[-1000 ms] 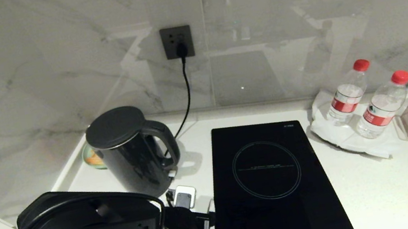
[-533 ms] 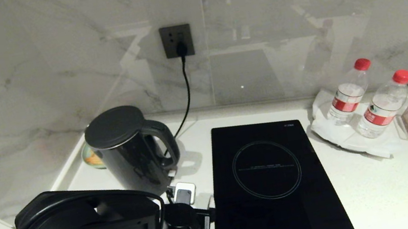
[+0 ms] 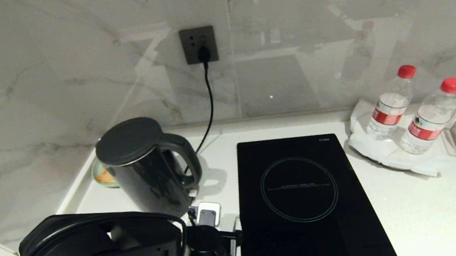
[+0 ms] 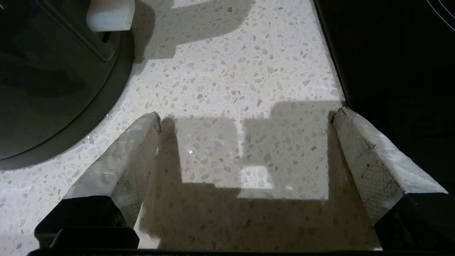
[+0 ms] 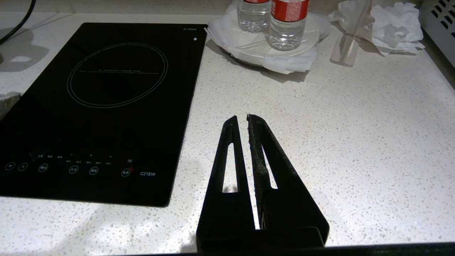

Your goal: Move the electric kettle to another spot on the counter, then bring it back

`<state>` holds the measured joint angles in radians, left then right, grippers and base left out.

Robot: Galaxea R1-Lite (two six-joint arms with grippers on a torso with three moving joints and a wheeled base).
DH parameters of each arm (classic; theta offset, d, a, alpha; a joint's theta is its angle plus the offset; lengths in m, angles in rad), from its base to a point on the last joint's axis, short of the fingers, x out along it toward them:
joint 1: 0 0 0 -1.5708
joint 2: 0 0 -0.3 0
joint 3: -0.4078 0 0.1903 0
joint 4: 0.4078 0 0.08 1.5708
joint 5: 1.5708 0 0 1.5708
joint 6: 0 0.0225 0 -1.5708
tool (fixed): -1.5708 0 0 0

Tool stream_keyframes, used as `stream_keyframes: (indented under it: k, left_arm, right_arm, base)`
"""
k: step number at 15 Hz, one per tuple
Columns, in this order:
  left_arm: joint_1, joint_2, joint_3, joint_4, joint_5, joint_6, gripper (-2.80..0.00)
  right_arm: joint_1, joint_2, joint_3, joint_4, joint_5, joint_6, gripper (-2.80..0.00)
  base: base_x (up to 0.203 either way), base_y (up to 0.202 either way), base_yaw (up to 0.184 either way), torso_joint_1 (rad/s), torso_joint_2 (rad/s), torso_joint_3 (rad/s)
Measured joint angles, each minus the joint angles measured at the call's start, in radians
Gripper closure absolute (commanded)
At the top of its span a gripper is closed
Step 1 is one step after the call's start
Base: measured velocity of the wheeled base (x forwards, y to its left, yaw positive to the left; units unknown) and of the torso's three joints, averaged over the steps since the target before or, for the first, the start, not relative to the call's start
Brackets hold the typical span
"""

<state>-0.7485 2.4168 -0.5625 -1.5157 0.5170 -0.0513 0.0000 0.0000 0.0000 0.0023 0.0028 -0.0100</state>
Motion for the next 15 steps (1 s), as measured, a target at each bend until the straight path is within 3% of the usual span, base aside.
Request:
stream_keyframes:
  k: [7,15]
  left_arm:
    - [0.005,-0.033,-0.040,-0.007,0.001,0.002,-2.80]
    - [0.016,-0.094,0.003,-0.005,0.008,0.001,-2.80]
  right_arm:
    - [0.000,0.000,0.000,0.000,0.000,0.000,0.00]
    - [-0.001,0.000,0.000,0.000,0.000,0.000,0.00]
  base:
    - [0.000,0.000,0.000,0.000,0.00,0.000]
    - [0.000,0.000,0.000,0.000,0.00,0.000]
